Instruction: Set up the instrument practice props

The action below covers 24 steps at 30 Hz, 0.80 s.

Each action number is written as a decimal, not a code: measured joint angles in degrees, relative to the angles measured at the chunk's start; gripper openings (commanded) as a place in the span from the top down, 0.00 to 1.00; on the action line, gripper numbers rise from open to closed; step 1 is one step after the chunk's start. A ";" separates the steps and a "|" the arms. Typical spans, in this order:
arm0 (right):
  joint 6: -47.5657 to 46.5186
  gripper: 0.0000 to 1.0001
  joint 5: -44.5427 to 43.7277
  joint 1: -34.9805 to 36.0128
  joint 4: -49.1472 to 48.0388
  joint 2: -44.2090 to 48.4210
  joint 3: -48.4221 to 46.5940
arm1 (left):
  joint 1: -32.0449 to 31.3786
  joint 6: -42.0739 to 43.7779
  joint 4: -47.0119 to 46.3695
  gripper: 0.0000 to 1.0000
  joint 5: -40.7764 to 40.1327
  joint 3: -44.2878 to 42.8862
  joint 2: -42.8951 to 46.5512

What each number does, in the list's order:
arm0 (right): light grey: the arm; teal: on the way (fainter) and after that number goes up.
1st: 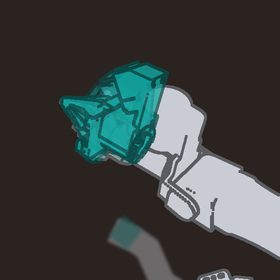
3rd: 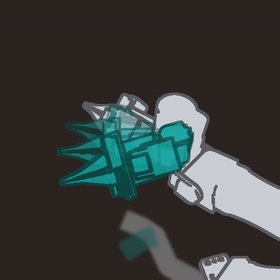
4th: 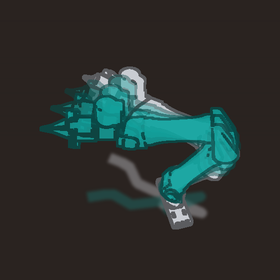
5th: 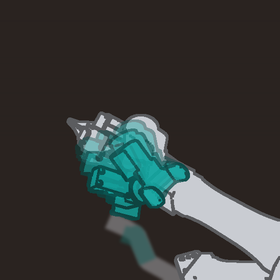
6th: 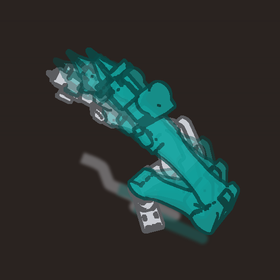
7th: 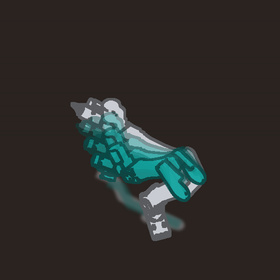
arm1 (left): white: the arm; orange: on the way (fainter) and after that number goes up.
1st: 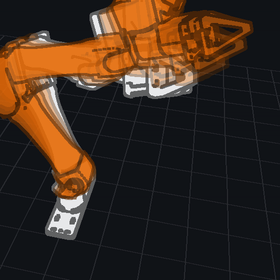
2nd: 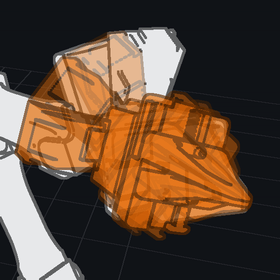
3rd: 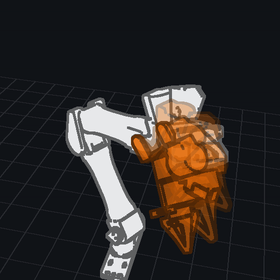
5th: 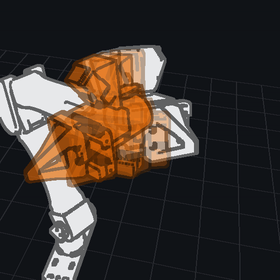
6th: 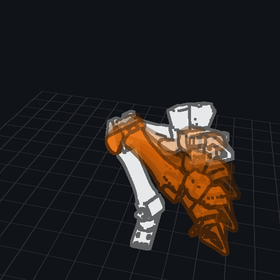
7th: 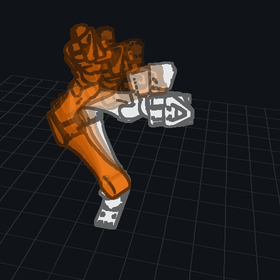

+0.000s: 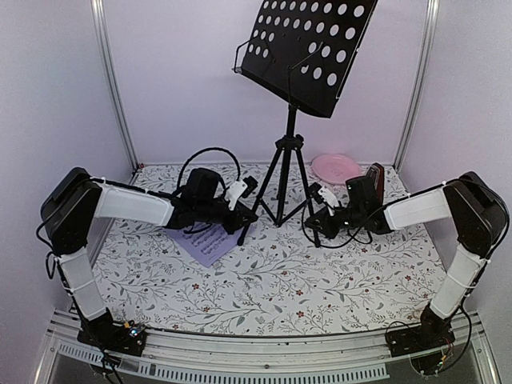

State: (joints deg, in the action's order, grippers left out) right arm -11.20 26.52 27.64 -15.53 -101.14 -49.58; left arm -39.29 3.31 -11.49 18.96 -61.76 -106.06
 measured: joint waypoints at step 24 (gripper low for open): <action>5.66 1.00 -0.48 1.79 4.00 11.52 12.22 | -0.33 -3.02 -14.40 1.00 1.40 19.15 9.07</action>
State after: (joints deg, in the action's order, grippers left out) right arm -5.54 26.04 29.43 -11.53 -89.62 -37.36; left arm -39.62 0.30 -25.89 20.36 -42.61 -96.99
